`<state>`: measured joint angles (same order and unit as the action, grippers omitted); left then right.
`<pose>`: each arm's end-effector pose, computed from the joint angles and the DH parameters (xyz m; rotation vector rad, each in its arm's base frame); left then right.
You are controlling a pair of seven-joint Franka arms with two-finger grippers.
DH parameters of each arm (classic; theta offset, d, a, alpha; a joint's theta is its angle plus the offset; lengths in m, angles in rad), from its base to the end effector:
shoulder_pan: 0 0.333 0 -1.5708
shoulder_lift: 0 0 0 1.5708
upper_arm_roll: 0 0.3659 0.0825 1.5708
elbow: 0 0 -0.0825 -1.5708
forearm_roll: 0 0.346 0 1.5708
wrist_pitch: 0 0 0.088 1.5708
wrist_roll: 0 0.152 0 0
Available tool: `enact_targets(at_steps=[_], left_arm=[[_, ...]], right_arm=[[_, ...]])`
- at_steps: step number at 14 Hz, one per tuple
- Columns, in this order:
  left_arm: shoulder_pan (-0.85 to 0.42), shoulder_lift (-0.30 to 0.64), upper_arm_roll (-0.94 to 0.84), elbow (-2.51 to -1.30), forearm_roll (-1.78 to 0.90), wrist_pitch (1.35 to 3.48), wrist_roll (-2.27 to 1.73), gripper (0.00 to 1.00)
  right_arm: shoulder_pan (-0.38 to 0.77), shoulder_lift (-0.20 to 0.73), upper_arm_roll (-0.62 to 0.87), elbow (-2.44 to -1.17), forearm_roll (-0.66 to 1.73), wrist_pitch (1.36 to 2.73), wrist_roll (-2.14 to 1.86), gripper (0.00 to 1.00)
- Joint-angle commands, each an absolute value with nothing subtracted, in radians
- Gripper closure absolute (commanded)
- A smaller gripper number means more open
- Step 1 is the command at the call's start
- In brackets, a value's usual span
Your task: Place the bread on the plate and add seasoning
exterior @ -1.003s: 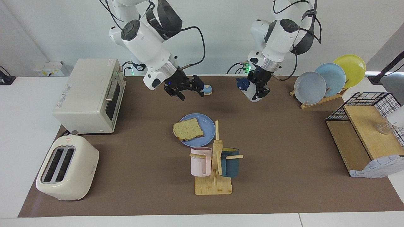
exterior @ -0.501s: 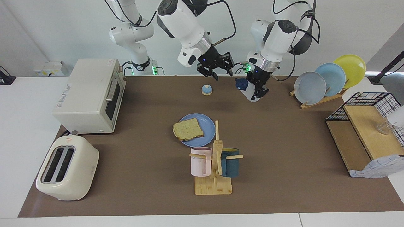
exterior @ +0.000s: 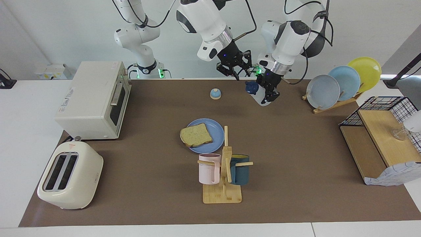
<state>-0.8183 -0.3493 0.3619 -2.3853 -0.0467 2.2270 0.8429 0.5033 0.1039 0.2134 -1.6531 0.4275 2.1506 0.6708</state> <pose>0.3775 -0.1780 0.4816 2.4032 -1.7962 0.2934 0.4470 0.4240 0.6078 -2.5650 0.1600 -0.0393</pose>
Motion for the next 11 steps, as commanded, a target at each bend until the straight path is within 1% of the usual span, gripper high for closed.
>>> enact_targets(at_steps=[1,4,5,8,11], left_arm=[[-0.828,-0.385,0.367,-2.418,-0.066,2.253,0.83,1.0],[-0.828,-0.385,0.367,-2.418,-0.067,2.253,0.83,1.0],[-0.828,-0.385,0.367,-2.418,-0.067,2.253,0.83,1.0],[-0.828,-0.385,0.367,-2.418,-0.069,2.253,0.83,1.0],[-0.828,-0.385,0.367,-2.418,-0.08,2.253,0.83,1.0]], right_arm=[[0.505,0.118,0.218,-1.661,0.408,2.203,0.684,0.6],[0.508,0.126,0.218,-1.661,0.408,2.218,0.686,0.61],[0.508,0.126,0.218,-1.661,0.408,2.218,0.686,0.64],[0.508,0.126,0.219,-1.661,0.408,2.218,0.687,0.66],[0.509,0.126,0.218,-1.663,0.408,2.218,0.687,0.69]])
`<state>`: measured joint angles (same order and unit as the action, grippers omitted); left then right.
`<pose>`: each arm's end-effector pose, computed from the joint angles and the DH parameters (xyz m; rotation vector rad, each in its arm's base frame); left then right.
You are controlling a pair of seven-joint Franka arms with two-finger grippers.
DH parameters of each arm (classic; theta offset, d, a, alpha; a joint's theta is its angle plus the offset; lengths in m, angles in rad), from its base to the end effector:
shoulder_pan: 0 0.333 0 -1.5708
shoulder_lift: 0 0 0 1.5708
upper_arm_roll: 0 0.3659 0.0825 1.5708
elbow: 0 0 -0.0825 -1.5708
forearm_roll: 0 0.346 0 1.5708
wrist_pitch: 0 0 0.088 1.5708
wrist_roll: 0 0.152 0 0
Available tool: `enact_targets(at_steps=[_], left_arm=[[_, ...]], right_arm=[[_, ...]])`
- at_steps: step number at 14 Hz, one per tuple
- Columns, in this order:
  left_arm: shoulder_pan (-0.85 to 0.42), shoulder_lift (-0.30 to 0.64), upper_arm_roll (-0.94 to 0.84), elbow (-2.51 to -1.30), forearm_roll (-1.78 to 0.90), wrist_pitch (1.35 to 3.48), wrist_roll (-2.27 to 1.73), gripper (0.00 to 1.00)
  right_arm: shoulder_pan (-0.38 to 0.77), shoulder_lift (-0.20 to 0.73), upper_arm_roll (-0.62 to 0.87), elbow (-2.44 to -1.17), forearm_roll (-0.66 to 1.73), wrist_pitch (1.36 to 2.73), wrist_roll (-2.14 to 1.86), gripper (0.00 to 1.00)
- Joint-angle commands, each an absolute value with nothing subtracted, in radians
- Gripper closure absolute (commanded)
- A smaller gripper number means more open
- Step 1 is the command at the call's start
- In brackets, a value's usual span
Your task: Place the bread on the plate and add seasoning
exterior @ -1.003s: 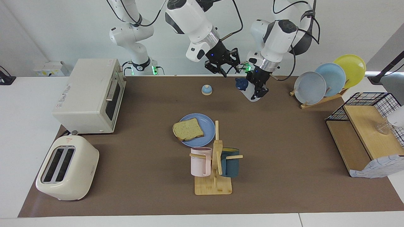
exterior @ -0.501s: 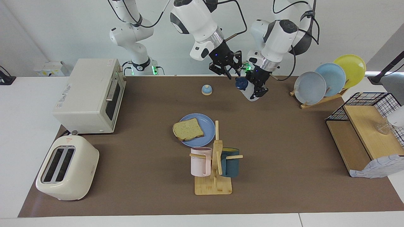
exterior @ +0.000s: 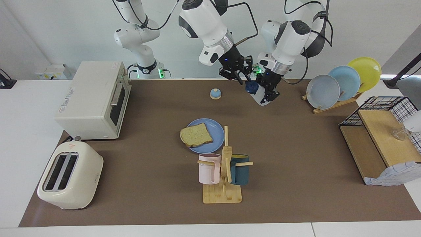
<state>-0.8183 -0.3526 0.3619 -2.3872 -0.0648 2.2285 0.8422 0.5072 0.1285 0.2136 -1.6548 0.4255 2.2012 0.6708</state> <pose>0.3764 -0.1786 0.4824 2.3994 -1.7739 0.2994 0.4572 0.4296 0.5985 -2.5504 0.1758 -0.0644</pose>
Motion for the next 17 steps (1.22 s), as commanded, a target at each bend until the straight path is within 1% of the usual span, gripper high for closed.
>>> enact_targets(at_steps=[1,6,7,8,10,12,13,14,17], left_arm=[[-0.828,-0.385,0.367,-2.418,-0.083,2.253,0.83,1.0],[-0.828,-0.385,0.367,-2.418,-0.083,2.253,0.828,1.0],[-0.828,-0.385,0.367,-2.418,-0.083,2.253,0.828,1.0],[-0.828,-0.385,0.367,-2.418,-0.083,2.253,0.828,1.0],[-0.828,-0.385,0.367,-2.418,-0.083,2.252,0.828,1.0],[-0.828,-0.385,0.367,-2.418,-0.083,2.252,0.828,1.0],[-0.828,-0.385,0.367,-2.418,-0.083,2.252,0.828,1.0],[-0.828,-0.385,0.367,-2.418,-0.083,2.252,0.828,1.0],[-0.828,-0.385,0.368,-2.418,-0.083,2.252,0.828,1.0]], right_arm=[[0.509,0.126,0.218,-1.663,0.408,2.218,0.687,0.69],[0.509,0.127,0.219,-1.664,0.408,2.218,0.687,0.69],[0.509,0.127,0.219,-1.664,0.408,2.22,0.687,0.72],[0.509,0.127,0.218,-1.664,0.408,2.22,0.687,0.79],[0.511,0.126,0.218,-1.664,0.408,2.218,0.69,0.87],[0.526,0.127,0.218,-1.664,0.408,2.218,0.69,0.9],[0.525,0.127,0.218,-1.664,0.408,2.218,0.689,0.97],[0.525,0.127,0.218,-1.663,0.408,2.218,0.689,1.0],[0.508,0.135,0.218,-1.654,0.422,2.218,0.695,1.0]])
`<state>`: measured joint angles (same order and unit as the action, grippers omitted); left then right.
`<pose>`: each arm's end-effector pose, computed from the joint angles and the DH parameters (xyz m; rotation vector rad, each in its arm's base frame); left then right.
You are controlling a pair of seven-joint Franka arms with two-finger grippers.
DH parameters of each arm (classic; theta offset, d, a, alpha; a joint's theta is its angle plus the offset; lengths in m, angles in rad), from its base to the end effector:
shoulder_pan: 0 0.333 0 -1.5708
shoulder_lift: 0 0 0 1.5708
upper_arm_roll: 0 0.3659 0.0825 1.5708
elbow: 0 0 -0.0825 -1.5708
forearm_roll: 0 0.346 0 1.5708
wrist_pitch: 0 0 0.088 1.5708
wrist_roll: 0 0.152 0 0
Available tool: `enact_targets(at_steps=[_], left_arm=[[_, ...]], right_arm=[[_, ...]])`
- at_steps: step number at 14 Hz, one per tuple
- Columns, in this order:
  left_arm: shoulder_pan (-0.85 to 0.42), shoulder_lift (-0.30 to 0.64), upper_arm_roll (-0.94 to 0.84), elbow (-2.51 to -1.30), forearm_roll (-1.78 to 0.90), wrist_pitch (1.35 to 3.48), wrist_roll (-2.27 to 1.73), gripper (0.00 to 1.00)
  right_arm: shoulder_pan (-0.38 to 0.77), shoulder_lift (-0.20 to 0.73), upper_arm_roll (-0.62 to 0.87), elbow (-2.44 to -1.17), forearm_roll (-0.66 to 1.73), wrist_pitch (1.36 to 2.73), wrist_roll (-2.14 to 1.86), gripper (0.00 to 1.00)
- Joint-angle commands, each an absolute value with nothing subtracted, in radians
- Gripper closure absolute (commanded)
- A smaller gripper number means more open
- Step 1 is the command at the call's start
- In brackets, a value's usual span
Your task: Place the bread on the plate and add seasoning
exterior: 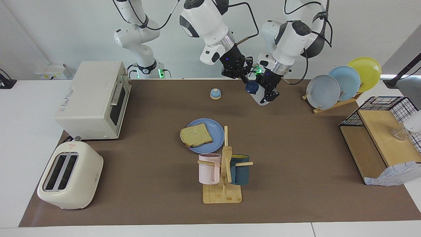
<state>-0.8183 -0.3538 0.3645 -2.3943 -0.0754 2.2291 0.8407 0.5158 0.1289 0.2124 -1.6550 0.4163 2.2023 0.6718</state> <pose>0.3750 -0.1778 0.4797 2.3996 -1.7563 0.2923 0.4546 0.4326 0.5980 -2.5571 0.1633 -0.0694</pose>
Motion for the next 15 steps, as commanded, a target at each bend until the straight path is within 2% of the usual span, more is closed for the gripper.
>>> enact_targets(at_steps=[1,6,10,11,12,15], left_arm=[[-0.827,-0.385,0.368,-2.418,-0.083,2.25,0.828,1.0],[-0.825,-0.385,0.368,-2.418,-0.083,2.249,0.828,1.0],[-0.825,-0.385,0.368,-2.416,-0.083,2.246,0.828,1.0],[-0.827,-0.385,0.368,-2.416,-0.083,2.244,0.828,1.0],[-0.827,-0.385,0.368,-2.415,-0.083,2.24,0.828,1.0],[-0.83,-0.371,0.365,-2.398,-0.081,2.246,0.784,1.0]], right_arm=[[0.505,0.137,0.215,-1.652,0.429,2.223,0.702,1.0],[0.428,0.12,0.212,-1.649,0.569,2.24,0.746,1.0],[0.404,0.109,0.209,-1.664,0.574,2.235,0.744,1.0],[0.397,0.103,0.209,-1.681,0.572,2.237,0.738,0.27],[0.399,0.091,0.206,-1.696,0.557,2.232,0.739,0.0],[0.374,0.065,0.204,-1.761,0.529,2.238,0.72,0.0]])
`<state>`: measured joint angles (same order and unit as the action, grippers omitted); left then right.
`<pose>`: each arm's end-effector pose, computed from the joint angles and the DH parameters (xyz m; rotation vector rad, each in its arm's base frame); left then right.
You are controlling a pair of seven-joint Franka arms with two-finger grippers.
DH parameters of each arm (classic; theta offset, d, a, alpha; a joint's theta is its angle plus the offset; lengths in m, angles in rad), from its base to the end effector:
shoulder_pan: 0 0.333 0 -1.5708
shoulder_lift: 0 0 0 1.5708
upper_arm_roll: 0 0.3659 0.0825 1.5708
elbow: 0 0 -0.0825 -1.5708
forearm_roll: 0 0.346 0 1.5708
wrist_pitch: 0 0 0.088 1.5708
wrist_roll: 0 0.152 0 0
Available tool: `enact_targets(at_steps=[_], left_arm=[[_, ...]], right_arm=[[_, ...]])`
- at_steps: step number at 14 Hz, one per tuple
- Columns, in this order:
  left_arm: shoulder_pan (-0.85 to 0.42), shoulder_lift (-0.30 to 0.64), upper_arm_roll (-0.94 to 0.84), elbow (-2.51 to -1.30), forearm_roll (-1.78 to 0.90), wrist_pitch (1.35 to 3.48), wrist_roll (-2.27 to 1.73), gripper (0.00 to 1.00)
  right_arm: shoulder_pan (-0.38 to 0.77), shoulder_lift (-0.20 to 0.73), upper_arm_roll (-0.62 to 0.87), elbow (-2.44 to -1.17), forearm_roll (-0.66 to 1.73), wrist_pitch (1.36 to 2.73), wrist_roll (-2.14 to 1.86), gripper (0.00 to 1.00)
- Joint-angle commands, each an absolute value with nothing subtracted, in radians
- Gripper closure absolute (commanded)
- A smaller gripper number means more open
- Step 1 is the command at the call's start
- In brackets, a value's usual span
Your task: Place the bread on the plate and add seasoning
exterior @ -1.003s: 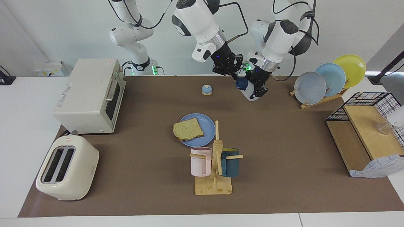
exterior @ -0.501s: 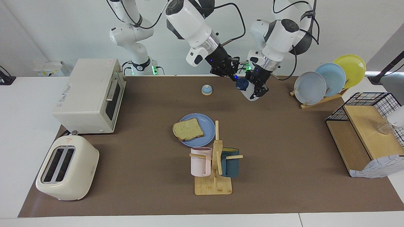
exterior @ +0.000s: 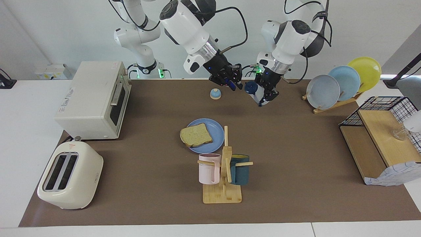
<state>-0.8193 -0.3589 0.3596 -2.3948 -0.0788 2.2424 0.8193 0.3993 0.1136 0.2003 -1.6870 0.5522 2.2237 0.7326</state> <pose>0.3748 -0.1802 0.4833 2.4119 -1.7313 0.3161 0.4986 0.3754 0.5981 -2.4297 0.4743 0.0003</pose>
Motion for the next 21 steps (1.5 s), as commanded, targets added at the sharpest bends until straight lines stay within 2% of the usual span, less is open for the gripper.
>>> enact_targets(at_steps=[1,2,3,7,10,12,15,19,21], left_arm=[[-0.828,-0.355,0.342,-2.369,-0.08,2.235,0.749,1.0],[-0.828,-0.338,0.336,-2.347,-0.08,2.227,0.739,1.0],[-0.828,-0.31,0.336,-2.315,-0.068,2.202,0.726,1.0],[-0.83,-0.114,0.298,-2.145,0.017,2.117,0.623,1.0],[-0.853,0.03,0.284,-1.984,0.09,2.022,0.582,1.0],[-0.897,0.113,0.284,-1.884,0.17,1.93,0.537,1.0],[-0.954,0.15,0.285,-1.853,0.268,1.875,0.52,1.0],[-1.009,0.406,0.285,-1.581,0.347,1.657,0.482,1.0],[-1.043,0.507,0.293,-1.5,0.388,1.614,0.48,1.0]], right_arm=[[0.361,0.049,0.204,-1.797,0.505,2.247,0.624,0.0],[0.335,0.046,0.201,-1.792,0.479,2.223,0.533,0.0],[0.284,0.045,0.198,-1.784,0.398,2.141,0.481,0.0],[0.118,0.054,0.196,-1.619,0.134,1.73,0.29,0.0],[0.026,0.028,0.196,-1.559,0.068,1.516,0.249,0.0],[0.02,0.014,0.143,-1.571,0.058,1.467,0.174,0.0],[0.057,-0.017,0.037,-1.635,0.051,1.485,0.103,0.0],[0.055,-0.008,0.035,-1.637,-0.014,1.537,0.074,0.0],[0.052,0.006,0.022,-1.617,-0.018,1.539,0.072,0.0]])
